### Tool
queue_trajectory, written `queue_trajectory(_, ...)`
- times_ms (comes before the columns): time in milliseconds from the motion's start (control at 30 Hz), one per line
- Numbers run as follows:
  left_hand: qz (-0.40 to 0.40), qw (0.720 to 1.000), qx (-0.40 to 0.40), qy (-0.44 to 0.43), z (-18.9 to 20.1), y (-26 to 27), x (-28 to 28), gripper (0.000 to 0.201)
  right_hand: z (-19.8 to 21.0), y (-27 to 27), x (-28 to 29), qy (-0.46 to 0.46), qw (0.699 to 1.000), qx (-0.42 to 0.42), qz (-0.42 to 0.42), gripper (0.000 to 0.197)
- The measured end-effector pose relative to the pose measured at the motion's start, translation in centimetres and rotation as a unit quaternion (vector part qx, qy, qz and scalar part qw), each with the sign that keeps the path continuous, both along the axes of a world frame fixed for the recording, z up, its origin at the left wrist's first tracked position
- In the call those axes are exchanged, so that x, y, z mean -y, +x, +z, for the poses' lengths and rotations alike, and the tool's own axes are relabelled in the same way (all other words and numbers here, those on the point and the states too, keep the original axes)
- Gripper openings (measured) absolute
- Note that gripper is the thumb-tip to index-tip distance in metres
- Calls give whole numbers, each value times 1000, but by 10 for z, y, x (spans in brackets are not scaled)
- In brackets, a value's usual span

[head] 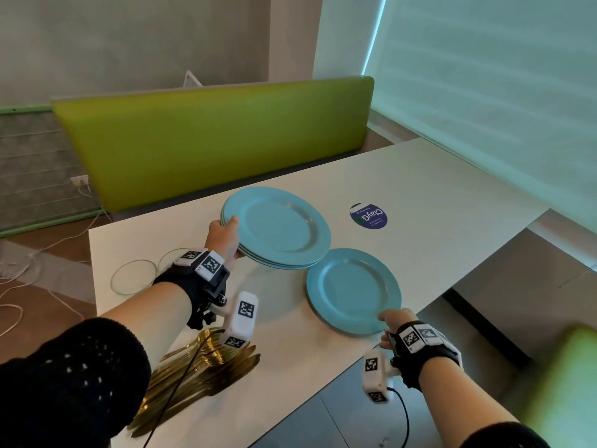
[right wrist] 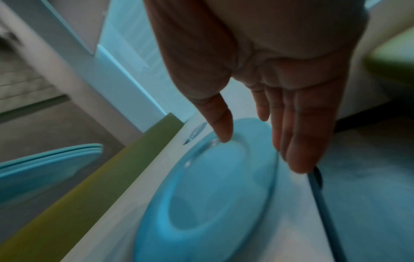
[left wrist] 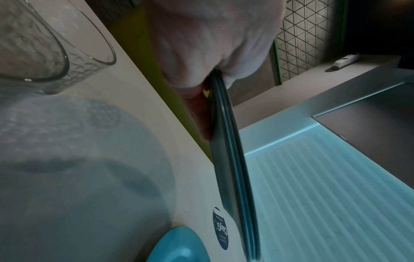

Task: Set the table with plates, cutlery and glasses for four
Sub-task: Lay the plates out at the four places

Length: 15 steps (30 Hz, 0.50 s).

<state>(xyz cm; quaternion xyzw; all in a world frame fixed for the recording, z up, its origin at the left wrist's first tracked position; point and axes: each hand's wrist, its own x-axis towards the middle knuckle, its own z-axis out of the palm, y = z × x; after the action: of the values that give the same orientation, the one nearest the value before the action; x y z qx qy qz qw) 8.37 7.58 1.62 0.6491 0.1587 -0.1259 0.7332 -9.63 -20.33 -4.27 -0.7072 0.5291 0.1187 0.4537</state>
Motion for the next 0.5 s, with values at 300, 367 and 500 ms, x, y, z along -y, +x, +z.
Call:
queue_trajectory(300,-68,997,20,-37,14,-10,30,37,97,50,-16,23,983,182,19,23)
queue_trajectory(367,-90,994,26,-49,20,-13,42,30,114,56,-25,58,973,221,21,19)
queue_trajectory(500,-118,992,19,-52,29,-17,68,24,123,59,-16,27,960,279,-9,9)
